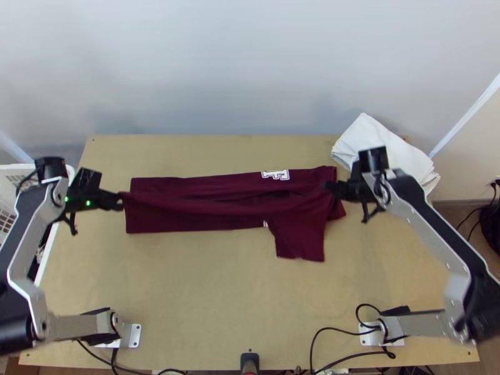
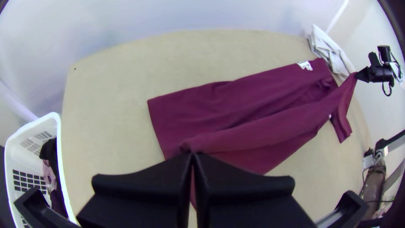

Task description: Fold the t-shirt

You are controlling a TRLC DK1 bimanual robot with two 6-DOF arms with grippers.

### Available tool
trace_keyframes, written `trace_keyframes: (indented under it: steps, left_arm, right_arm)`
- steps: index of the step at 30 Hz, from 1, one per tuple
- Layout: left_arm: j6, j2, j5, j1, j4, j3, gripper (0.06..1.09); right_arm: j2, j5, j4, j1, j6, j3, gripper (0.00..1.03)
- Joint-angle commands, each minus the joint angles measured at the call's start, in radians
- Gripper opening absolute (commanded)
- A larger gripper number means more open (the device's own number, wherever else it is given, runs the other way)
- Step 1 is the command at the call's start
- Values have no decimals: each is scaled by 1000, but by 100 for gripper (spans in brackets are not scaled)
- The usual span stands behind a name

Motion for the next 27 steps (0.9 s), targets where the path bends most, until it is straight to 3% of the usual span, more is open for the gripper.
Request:
trace_keyframes:
  steps: [1,15,27]
  left_arm:
    - [-76,79,7,-8,33,75,10]
    - [-197,351,-27,-20,99,281,10]
    - [-271,444,-36,-57,136,290,10]
  right_arm:
    - [89,11,21,-13,-17,88,3]
    - [410,52,44,-15,-37,374,3]
    - [543,107,67,-9,-38,472,3]
